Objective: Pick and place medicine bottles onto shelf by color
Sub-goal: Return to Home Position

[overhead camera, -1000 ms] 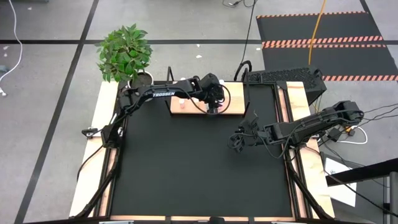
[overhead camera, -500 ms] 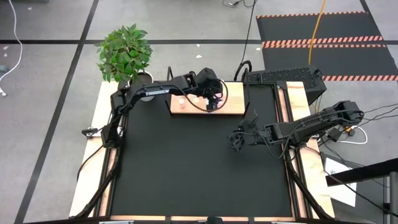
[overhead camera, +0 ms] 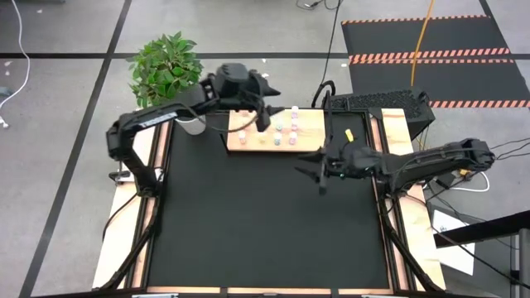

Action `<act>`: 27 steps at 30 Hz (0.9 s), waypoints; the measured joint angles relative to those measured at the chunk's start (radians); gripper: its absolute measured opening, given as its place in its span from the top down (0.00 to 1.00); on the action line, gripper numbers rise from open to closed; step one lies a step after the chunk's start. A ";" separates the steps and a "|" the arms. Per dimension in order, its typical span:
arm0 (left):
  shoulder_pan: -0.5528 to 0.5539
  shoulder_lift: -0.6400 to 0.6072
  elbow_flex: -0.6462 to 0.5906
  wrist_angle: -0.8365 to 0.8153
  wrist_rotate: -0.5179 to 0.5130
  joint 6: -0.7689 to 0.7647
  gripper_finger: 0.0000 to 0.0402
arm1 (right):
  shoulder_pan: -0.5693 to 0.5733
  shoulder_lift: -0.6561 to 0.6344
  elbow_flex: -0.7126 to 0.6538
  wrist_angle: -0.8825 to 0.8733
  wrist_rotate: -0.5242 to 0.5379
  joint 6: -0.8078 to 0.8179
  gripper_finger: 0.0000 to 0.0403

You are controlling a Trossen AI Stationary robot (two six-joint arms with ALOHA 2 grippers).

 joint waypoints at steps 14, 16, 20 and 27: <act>-0.054 -0.225 -0.396 -0.009 0.185 -0.173 0.98 | -0.154 -0.055 0.106 0.009 -0.392 -0.295 0.96; -0.086 -0.313 -0.444 -0.010 0.152 -0.194 0.98 | -0.165 -0.104 0.105 -0.018 -0.429 -0.298 0.97; -0.154 -0.525 -0.576 0.056 0.019 -0.171 0.99 | -0.211 -0.251 0.107 -0.144 -0.467 -0.331 1.00; -0.160 -0.820 -0.984 0.437 -0.023 -0.113 0.99 | -0.324 -0.420 0.106 -0.385 -0.466 -0.374 1.00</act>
